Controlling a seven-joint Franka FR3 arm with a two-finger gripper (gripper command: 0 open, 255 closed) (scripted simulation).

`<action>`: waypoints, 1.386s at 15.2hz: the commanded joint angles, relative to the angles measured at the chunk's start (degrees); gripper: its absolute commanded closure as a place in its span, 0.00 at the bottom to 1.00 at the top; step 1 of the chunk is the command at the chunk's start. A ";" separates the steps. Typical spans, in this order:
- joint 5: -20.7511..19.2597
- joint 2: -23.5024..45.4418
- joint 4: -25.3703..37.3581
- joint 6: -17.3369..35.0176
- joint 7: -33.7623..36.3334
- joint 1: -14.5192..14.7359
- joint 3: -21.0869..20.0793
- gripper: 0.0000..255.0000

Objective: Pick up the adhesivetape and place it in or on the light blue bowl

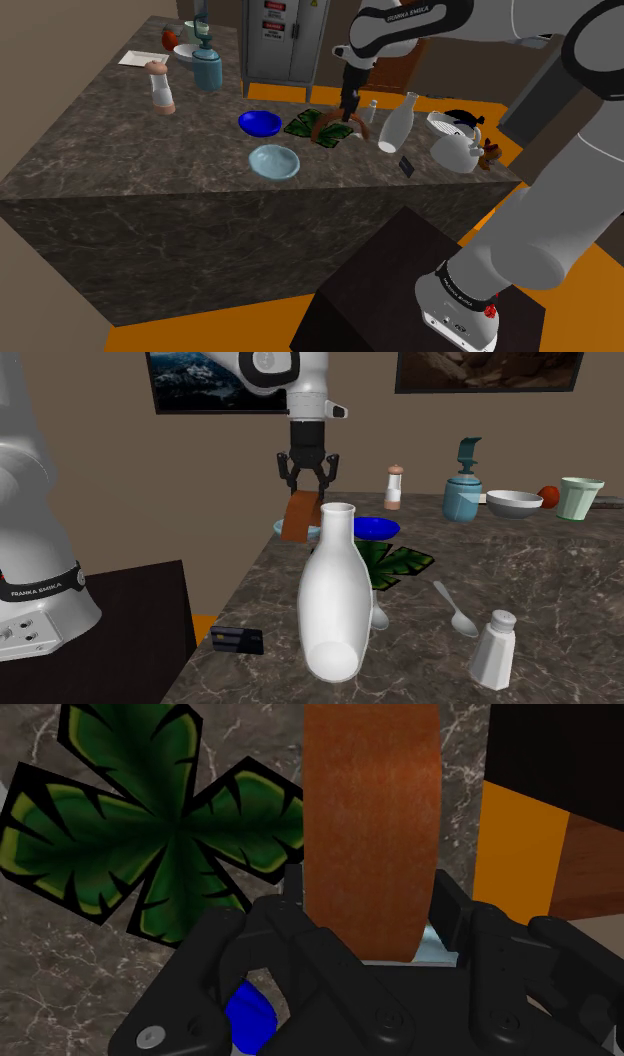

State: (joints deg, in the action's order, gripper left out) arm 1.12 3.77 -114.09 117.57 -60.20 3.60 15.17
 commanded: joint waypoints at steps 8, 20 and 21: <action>-0.12 0.65 5.54 -4.86 7.66 3.99 -3.54 1.00; 0.25 8.69 20.68 -11.92 20.87 11.26 -9.36 1.00; 0.26 8.76 20.00 -11.17 20.86 11.27 -9.36 1.00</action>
State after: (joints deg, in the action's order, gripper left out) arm 1.40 12.40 -93.99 106.16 -39.83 14.61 5.97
